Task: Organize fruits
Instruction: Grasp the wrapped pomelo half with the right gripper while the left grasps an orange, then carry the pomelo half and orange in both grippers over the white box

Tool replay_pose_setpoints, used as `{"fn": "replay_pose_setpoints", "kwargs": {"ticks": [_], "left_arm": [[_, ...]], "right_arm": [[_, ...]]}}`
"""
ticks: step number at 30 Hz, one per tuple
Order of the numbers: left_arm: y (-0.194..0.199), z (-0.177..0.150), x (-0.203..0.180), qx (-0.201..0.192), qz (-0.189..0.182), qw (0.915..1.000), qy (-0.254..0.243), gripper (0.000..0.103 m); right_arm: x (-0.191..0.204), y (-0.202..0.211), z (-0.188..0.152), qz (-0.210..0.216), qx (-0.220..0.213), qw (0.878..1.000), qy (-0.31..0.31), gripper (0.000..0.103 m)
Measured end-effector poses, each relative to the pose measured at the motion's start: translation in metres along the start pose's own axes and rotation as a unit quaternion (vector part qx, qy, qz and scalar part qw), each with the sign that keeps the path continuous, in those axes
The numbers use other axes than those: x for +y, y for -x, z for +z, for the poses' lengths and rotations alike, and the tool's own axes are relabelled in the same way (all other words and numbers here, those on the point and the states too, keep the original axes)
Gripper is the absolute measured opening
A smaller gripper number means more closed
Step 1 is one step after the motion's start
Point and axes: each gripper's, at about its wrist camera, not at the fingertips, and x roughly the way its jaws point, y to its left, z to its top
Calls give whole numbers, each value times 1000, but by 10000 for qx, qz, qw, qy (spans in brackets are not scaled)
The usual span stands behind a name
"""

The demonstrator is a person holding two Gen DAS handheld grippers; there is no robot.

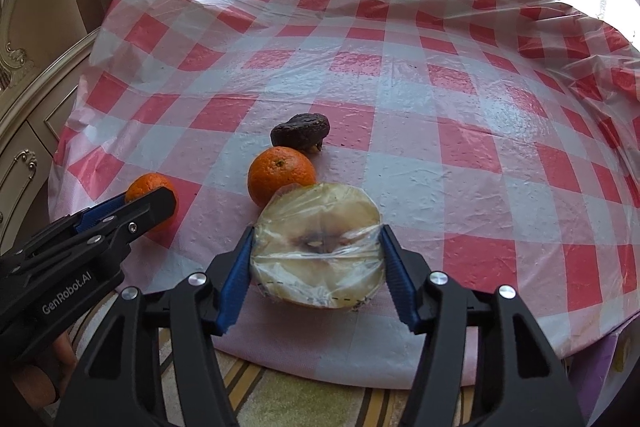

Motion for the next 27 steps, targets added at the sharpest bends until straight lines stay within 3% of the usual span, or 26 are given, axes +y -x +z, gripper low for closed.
{"fn": "replay_pose_setpoints", "kwargs": {"ticks": [12, 27], "left_arm": [[13, 1, -22, -243, 80, 9987, -442, 35], [17, -1, -71, -238, -164, 9947, -985, 35]], "right_arm": [[-18, 21, -8, 53, -217, 9994, -271, 61], [-81, 65, -32, -98, -441, 9953, -855, 61]]}}
